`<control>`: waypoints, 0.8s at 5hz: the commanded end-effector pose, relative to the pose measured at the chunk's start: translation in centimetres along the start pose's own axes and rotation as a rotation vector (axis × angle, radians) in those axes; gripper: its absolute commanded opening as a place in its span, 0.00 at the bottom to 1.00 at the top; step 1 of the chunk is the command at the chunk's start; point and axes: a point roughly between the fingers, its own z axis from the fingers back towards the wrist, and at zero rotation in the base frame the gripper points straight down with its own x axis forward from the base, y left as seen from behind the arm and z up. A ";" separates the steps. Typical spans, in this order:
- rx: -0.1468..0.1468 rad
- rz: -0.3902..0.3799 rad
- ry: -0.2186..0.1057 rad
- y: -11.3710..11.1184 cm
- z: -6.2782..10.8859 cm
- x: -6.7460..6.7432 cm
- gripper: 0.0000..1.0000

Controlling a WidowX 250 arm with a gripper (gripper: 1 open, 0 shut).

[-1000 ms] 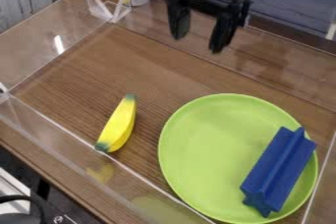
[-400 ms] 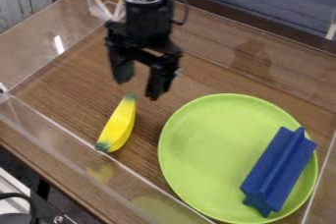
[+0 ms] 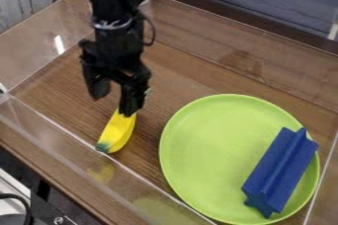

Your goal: Put the banana in the green plate

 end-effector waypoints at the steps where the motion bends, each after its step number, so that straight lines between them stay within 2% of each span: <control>1: 0.019 -0.012 -0.073 0.8 -0.4 -0.1 1.00; 4: 0.009 0.001 -0.071 0.7 -2.9 0.1 1.00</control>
